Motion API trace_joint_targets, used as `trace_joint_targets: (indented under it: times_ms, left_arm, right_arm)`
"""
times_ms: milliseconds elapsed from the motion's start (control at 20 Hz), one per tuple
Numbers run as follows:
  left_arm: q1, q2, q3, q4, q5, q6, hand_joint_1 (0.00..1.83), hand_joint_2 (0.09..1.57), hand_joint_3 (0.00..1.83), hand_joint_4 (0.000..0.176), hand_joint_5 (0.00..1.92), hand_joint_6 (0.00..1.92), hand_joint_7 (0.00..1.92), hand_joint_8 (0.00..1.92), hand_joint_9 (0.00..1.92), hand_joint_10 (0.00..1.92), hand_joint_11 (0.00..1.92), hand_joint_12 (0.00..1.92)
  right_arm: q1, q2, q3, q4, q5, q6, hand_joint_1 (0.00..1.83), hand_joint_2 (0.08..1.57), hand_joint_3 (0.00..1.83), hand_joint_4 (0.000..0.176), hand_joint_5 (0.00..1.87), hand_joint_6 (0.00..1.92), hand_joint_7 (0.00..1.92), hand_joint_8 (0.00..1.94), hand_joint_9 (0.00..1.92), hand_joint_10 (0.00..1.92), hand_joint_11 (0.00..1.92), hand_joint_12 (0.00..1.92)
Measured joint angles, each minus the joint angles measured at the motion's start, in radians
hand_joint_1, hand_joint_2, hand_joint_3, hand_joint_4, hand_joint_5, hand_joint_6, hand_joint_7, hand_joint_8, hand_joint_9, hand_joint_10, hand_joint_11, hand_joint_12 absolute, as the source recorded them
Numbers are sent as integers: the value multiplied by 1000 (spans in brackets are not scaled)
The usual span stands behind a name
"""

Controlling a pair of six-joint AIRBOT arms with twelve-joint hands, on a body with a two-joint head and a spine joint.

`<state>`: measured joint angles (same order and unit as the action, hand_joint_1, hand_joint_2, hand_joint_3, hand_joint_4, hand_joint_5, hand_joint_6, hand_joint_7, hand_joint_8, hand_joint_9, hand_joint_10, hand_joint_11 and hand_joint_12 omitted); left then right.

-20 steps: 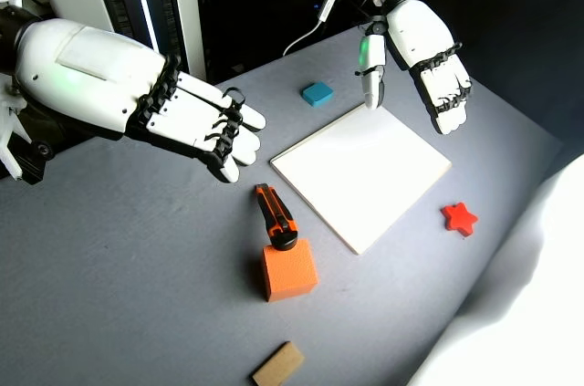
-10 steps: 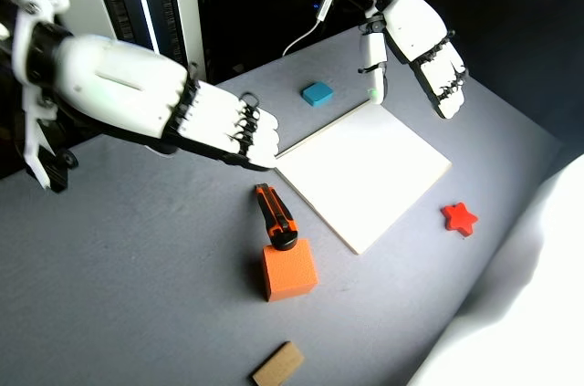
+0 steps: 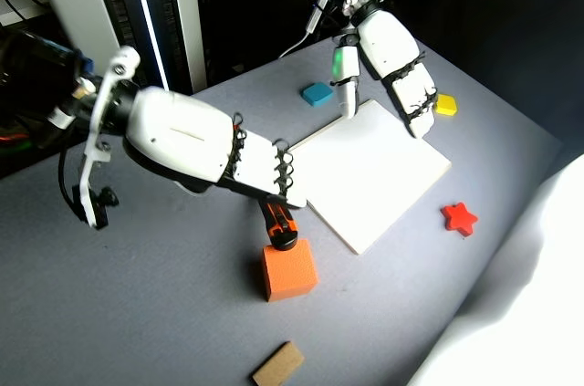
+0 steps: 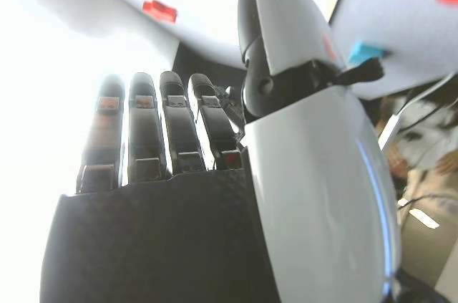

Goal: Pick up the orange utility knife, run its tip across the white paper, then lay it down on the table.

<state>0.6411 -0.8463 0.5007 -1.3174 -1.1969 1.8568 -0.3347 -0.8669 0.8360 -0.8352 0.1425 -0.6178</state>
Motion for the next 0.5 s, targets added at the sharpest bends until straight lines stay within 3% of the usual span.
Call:
trace_joint_targets:
  times_ms: [100,150,250,350,450,500]
  left_arm:
    - [0,0,0,3,-6,3,84,1300,2,5,45,7,112,3,130,3,0,855]
    - [1,0,3,2,-7,4,108,1296,0,7,56,8,108,1,133,3,0,879]
    - [17,0,17,5,-8,3,114,1293,0,1,58,5,113,2,133,2,0,883]
    - [35,0,24,8,0,-13,116,1294,0,4,59,4,109,0,136,2,0,867]
    - [39,0,27,0,-1,-23,75,1301,2,8,22,1,81,0,105,1,0,763]
    - [39,0,26,0,-1,-23,103,1295,0,6,41,7,99,5,124,8,0,809]
  right_arm:
    - [6,-14,41,-237,73,147,1193,1083,1,0,0,0,0,0,0,0,0,0]
    - [21,-15,49,-360,87,268,1186,1077,0,0,0,0,0,0,0,0,0,0]
    - [55,-27,64,-601,113,580,1202,1067,0,0,0,0,0,0,0,0,0,0]
    - [69,-50,81,-816,130,809,1190,1070,0,0,0,0,0,0,0,0,0,0]
    - [77,-81,103,-1103,150,1125,1171,1076,0,0,0,0,0,0,0,0,0,0]
    - [77,-104,126,-1193,165,1210,1185,1070,0,0,0,0,0,0,0,0,0,0]
